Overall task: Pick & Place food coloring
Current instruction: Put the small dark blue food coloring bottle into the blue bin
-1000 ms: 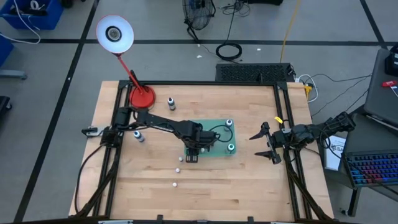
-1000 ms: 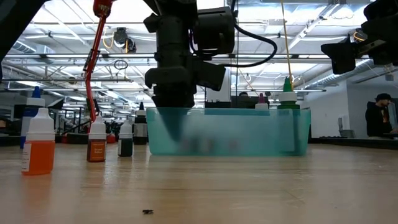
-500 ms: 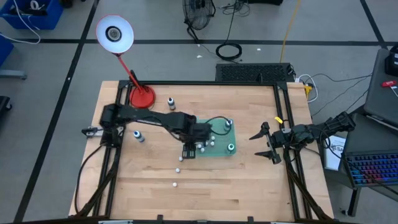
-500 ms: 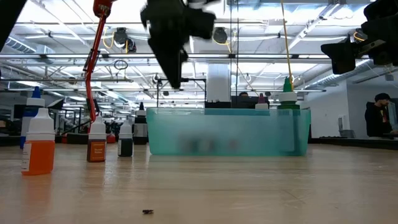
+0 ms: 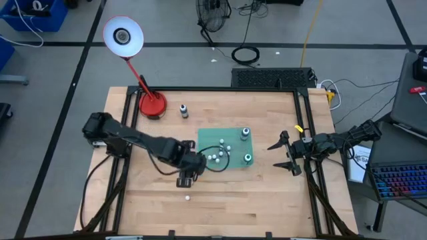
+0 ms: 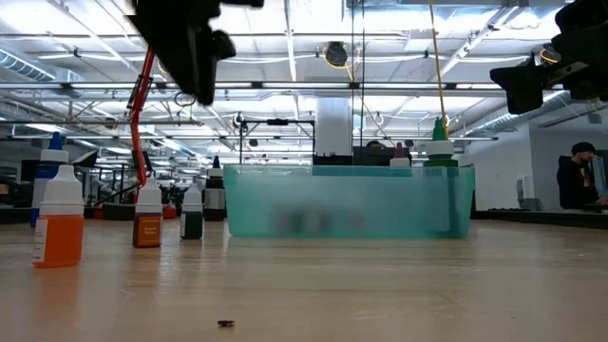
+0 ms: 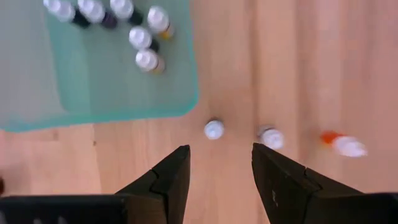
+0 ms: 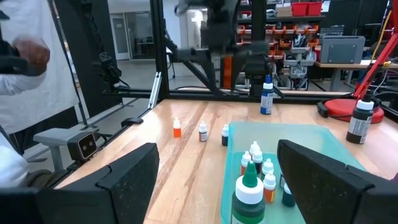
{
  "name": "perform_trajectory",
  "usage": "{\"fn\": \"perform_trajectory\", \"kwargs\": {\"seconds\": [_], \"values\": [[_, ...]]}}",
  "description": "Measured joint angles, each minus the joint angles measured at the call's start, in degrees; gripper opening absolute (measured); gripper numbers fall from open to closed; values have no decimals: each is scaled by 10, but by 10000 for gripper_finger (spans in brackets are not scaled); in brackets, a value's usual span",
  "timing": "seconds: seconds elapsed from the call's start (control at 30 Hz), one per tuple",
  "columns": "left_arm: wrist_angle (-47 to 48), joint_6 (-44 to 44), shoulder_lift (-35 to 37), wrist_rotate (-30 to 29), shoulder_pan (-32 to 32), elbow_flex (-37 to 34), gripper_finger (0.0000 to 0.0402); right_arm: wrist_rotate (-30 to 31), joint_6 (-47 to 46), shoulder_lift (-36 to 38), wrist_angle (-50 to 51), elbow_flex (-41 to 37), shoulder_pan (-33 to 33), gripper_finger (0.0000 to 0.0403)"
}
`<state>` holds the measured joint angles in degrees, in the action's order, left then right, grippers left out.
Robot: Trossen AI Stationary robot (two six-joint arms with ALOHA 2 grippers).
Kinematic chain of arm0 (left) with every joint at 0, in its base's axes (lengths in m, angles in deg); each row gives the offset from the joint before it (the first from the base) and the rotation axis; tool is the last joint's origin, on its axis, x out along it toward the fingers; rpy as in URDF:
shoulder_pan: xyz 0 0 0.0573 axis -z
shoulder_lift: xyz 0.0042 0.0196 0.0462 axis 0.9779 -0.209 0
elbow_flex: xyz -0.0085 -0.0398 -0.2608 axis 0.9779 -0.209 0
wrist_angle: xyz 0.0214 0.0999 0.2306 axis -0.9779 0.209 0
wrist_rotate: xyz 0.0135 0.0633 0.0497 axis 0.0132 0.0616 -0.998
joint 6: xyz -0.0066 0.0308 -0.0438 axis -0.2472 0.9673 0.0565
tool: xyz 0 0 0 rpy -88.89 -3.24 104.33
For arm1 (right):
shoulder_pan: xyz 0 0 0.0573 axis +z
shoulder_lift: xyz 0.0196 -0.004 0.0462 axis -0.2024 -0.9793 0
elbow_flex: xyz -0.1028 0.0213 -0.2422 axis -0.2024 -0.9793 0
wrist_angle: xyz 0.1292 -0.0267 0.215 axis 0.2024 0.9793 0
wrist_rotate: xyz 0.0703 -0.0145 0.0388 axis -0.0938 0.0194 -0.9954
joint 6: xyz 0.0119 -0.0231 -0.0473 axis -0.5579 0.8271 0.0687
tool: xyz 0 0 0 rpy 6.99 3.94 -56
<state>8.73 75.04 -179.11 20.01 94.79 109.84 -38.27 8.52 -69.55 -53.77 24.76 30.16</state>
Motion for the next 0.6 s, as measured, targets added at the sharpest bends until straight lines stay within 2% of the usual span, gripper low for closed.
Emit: {"fn": "perform_trajectory", "kwargs": {"seconds": [0.3,0.6], "values": [[-125,-49,-3,-13,0,-131,173,0,0,0,0,0,0,313],[-213,-57,-3,-12,0,-179,172,0,0,0,0,0,0,313]]}}
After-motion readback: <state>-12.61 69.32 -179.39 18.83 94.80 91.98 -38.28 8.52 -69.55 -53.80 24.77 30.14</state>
